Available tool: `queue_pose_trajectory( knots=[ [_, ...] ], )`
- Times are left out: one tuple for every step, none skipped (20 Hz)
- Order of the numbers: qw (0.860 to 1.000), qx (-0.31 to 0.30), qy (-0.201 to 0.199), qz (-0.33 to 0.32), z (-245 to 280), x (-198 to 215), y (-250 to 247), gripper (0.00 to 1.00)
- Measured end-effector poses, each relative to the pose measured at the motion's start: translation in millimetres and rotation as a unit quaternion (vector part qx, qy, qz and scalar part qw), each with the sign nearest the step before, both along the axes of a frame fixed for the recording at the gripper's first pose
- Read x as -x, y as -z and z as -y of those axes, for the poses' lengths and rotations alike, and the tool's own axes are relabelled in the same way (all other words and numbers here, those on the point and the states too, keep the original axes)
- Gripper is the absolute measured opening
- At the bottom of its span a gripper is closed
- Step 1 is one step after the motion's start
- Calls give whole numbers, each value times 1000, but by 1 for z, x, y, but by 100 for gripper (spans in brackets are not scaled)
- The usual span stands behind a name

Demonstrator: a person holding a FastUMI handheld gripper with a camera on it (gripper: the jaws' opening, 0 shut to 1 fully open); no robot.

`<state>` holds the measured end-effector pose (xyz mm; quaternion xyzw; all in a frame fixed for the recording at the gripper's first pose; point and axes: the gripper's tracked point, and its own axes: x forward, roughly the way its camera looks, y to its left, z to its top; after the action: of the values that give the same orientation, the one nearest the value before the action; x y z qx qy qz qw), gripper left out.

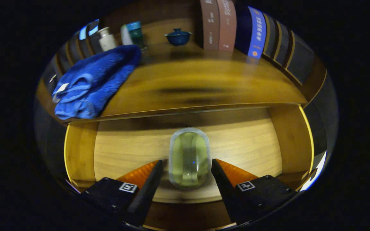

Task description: Pull open the drawer, take out the items inside it, and place them on the countertop above the cabinet.

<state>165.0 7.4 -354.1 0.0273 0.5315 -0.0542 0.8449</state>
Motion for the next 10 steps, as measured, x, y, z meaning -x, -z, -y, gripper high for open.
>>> queue_pose_trajectory(
  knots=[
    [1000,-5,1,-10,1,-2,8,88],
    [1000,-7,1,-13,1,-5,7,84],
    [1000,-7,-1,-9,1,-6,-2,80],
    [1000,-1,-5,-7,1,-8,1,76],
    [1000,8,-11,-6,3,-9,4,72],
    [1000,9,-11,5,3,-14,-1,66],
    [1000,0,-11,10,2,-13,-4,61],
    [1000,19,-1,16,9,-16,-5,39],
    [1000,29,-11,1,11,-9,-4,18],
    [999,32,-17,8,9,-9,-4,18]
  ],
)
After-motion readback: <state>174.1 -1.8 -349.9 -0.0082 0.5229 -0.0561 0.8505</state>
